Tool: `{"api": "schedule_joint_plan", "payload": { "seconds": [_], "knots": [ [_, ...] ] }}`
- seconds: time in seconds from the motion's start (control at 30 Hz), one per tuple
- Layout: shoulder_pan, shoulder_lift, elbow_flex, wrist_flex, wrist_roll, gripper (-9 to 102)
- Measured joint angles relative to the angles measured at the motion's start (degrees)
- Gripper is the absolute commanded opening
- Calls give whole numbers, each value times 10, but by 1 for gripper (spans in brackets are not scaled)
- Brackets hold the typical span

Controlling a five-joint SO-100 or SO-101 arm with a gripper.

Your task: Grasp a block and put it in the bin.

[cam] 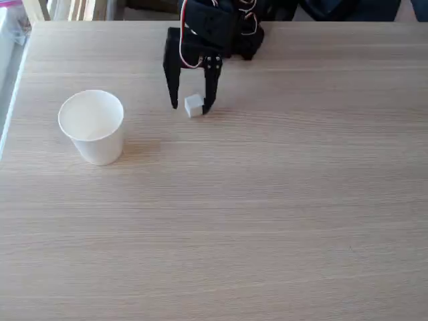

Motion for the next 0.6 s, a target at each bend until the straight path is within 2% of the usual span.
{"api": "schedule_joint_plan", "payload": {
  "seconds": [0.6],
  "knots": [
    [-14, 0, -21, 78, 7, 28]
  ]
}}
